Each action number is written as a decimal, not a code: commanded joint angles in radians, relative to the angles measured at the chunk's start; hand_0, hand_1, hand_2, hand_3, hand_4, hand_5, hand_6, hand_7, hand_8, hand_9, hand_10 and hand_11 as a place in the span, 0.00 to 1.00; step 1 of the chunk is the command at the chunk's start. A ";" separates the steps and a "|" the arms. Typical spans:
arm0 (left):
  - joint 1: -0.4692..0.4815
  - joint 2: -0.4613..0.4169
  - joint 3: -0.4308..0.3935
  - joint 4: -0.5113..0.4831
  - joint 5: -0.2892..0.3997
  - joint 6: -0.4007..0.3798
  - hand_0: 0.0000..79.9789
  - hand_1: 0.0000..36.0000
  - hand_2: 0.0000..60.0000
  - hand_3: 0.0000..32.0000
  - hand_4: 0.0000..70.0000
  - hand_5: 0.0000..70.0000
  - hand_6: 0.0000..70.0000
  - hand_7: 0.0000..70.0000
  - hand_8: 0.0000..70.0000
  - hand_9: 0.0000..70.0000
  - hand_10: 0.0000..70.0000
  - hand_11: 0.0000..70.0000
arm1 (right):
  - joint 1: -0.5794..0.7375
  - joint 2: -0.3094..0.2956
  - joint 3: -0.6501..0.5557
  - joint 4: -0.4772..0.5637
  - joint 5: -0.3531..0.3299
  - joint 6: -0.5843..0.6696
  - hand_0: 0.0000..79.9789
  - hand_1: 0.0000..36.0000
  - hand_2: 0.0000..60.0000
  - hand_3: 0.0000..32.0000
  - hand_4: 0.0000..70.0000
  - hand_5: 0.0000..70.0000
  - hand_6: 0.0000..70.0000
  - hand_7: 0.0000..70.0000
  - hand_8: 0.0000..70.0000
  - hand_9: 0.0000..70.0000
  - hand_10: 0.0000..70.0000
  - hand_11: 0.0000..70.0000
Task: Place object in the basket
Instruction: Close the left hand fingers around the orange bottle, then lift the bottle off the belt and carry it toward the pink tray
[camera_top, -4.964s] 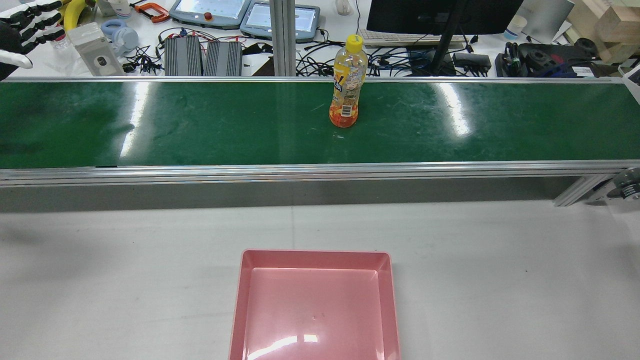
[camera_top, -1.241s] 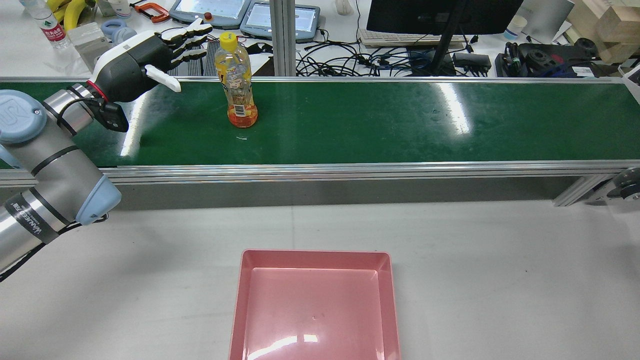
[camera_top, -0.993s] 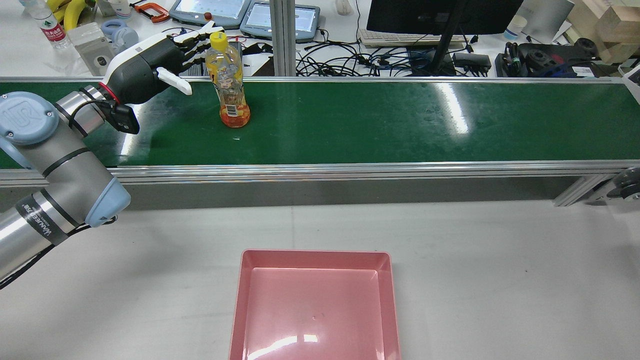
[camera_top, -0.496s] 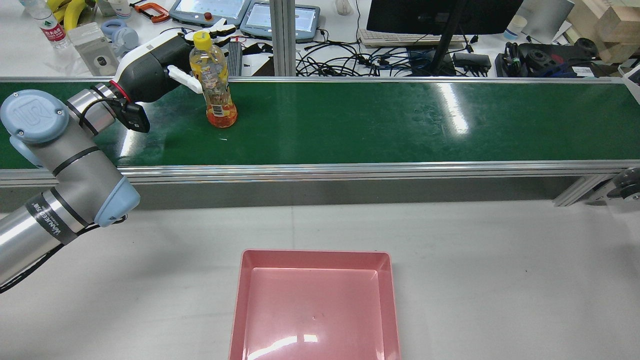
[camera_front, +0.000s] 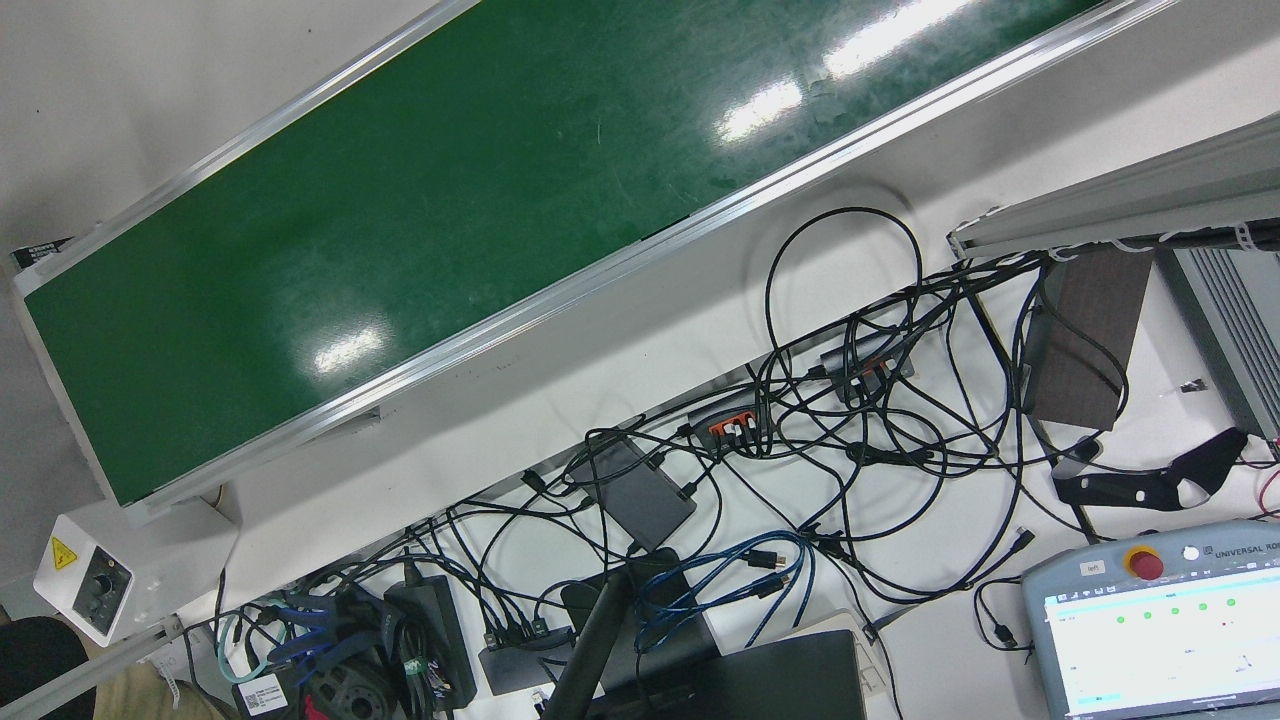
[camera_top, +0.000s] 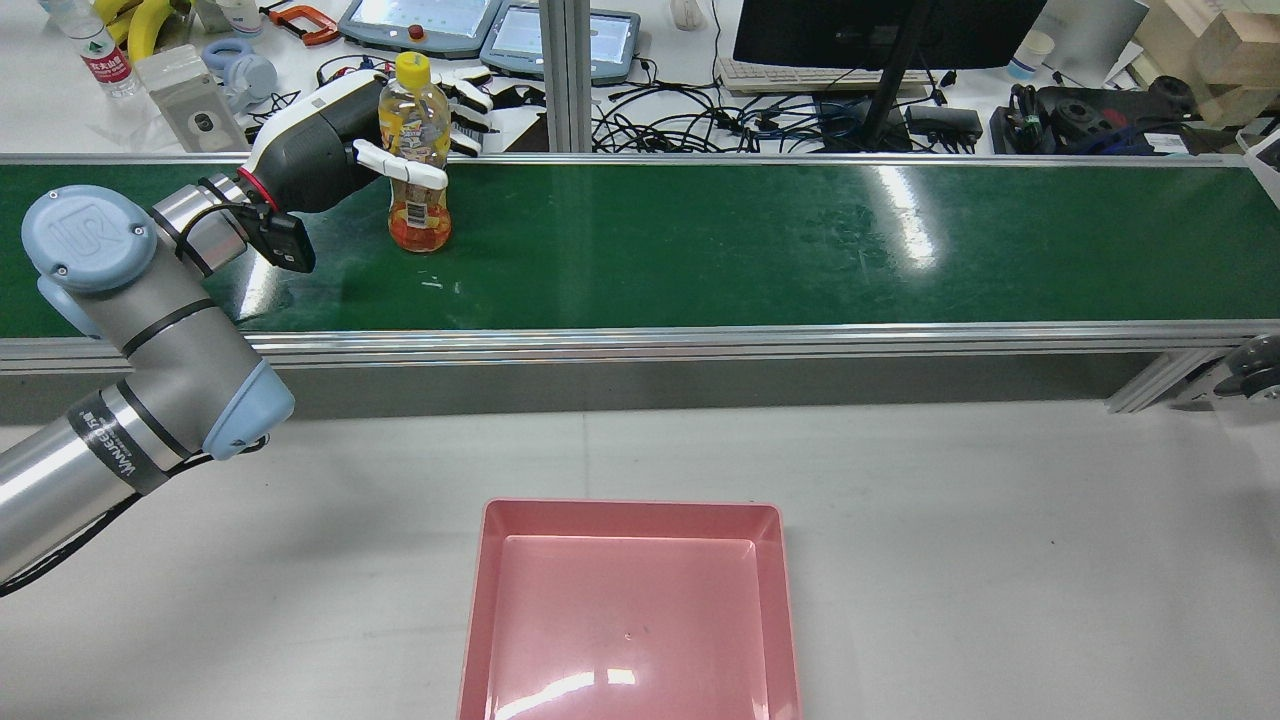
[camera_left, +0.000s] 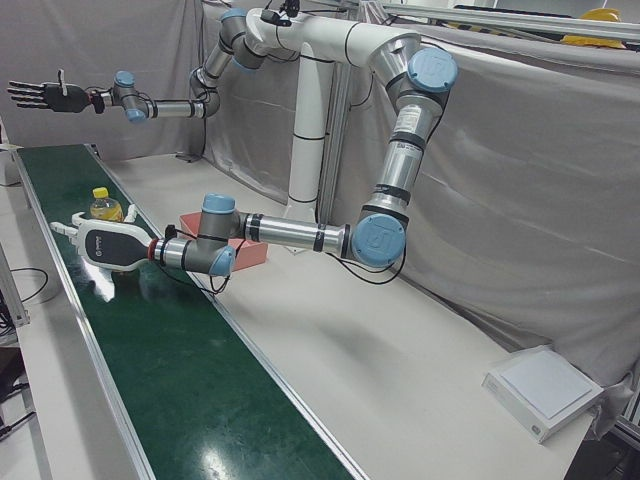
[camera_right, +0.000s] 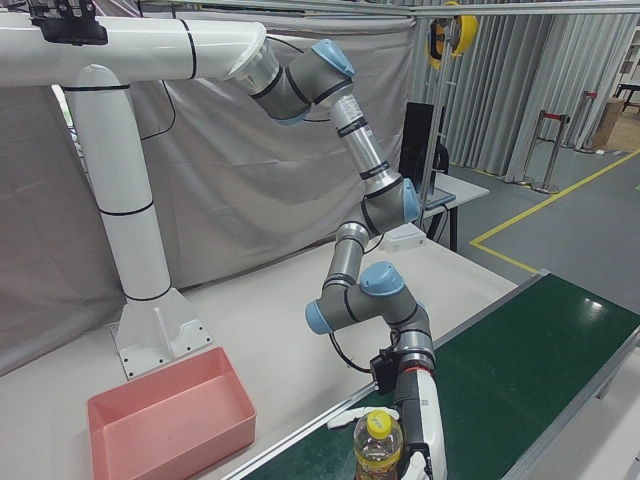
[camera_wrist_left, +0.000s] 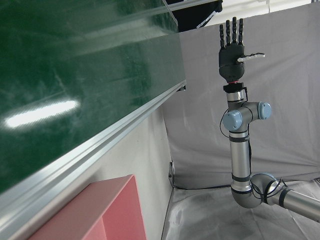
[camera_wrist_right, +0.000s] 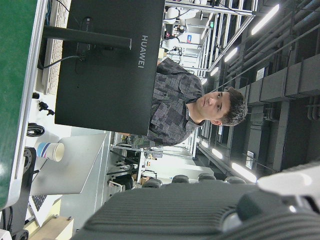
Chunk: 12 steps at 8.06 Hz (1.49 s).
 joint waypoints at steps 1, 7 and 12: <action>-0.008 -0.016 -0.009 0.041 -0.001 -0.004 0.64 0.54 1.00 0.00 1.00 1.00 0.90 1.00 0.99 1.00 1.00 1.00 | 0.000 0.000 0.000 0.000 0.000 0.000 0.00 0.00 0.00 0.00 0.00 0.00 0.00 0.00 0.00 0.00 0.00 0.00; 0.177 -0.172 -0.070 0.101 -0.001 -0.007 0.61 0.59 1.00 0.00 1.00 1.00 1.00 1.00 1.00 1.00 1.00 1.00 | 0.000 0.000 0.000 0.002 0.000 0.000 0.00 0.00 0.00 0.00 0.00 0.00 0.00 0.00 0.00 0.00 0.00 0.00; 0.301 -0.188 -0.162 0.099 -0.001 -0.007 0.62 0.55 1.00 0.00 1.00 1.00 1.00 1.00 1.00 1.00 0.95 1.00 | 0.000 0.000 0.002 0.000 0.000 0.002 0.00 0.00 0.00 0.00 0.00 0.00 0.00 0.00 0.00 0.00 0.00 0.00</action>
